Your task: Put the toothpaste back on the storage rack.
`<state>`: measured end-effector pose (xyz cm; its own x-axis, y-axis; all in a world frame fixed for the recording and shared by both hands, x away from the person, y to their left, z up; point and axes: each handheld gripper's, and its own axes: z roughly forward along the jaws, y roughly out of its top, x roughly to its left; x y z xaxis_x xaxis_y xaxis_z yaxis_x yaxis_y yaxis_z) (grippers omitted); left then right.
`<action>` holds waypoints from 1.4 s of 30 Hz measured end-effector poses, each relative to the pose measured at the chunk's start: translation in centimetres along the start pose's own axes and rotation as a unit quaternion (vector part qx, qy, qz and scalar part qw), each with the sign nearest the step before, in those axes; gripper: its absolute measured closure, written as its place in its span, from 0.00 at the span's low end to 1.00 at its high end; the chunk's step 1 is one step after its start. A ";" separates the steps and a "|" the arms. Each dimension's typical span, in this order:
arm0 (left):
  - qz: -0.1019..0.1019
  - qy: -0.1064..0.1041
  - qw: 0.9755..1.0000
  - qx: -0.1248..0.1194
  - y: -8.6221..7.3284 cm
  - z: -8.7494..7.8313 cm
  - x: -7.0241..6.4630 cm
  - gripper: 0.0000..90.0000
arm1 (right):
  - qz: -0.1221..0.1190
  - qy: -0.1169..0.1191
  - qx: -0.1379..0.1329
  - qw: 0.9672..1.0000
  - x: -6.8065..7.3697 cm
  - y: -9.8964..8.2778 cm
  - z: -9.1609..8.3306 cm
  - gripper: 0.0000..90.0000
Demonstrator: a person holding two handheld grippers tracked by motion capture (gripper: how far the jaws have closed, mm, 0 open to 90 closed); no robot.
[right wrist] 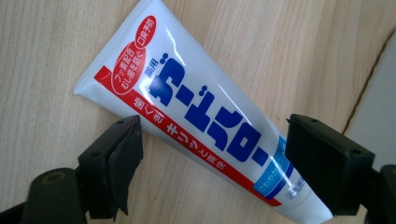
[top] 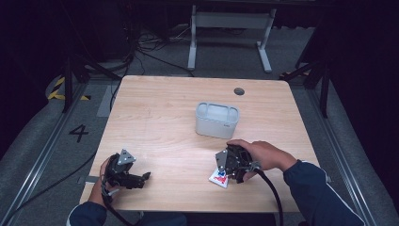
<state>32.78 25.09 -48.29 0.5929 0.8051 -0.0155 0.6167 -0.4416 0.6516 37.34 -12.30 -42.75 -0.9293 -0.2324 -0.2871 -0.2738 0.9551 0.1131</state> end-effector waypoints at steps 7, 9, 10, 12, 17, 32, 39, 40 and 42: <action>0.004 0.004 1.000 -0.004 -0.4 -0.3 -0.1 0.00 | -0.025 0.049 0.009 0.998 -1.1 1.4 0.9 0.19; 0.003 0.002 1.000 -0.004 -0.5 -0.4 -0.1 0.00 | -0.036 0.055 0.026 0.998 -0.9 1.6 1.5 0.23; 0.000 0.002 1.000 -0.004 -0.5 -0.4 -0.1 0.00 | -0.044 0.046 0.037 0.997 -0.8 1.7 1.7 0.24; 0.003 0.004 1.000 -0.004 -0.5 -0.4 -0.1 0.00 | -0.050 0.044 0.048 0.997 -0.8 1.7 2.0 0.26; 0.005 0.003 1.000 -0.004 -0.6 -0.5 -0.1 0.00 | -0.034 0.059 0.030 0.997 -1.3 1.5 2.3 0.27; 0.003 0.001 1.000 -0.004 -0.6 -0.5 -0.1 0.00 | -0.033 0.055 0.022 0.998 -1.7 1.3 2.1 0.47; 0.004 0.002 1.000 -0.004 -0.6 -0.5 -0.1 0.00 | -0.032 0.067 0.013 0.997 -1.9 1.7 2.2 0.49; 0.004 0.002 1.000 -0.004 -0.6 -0.5 -0.1 0.00 | -0.032 0.067 0.013 0.997 -1.9 1.7 2.2 0.50; 0.004 0.001 1.000 -0.004 -0.6 -0.5 -0.1 0.00 | -0.035 0.066 0.013 0.997 -1.9 1.7 2.1 0.52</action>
<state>32.14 25.48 -48.33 0.5966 0.8025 -0.0081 0.6074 -0.4449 0.6581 39.14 -9.89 -44.05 -0.9334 -0.3188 -0.1648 -0.3338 0.9398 0.0725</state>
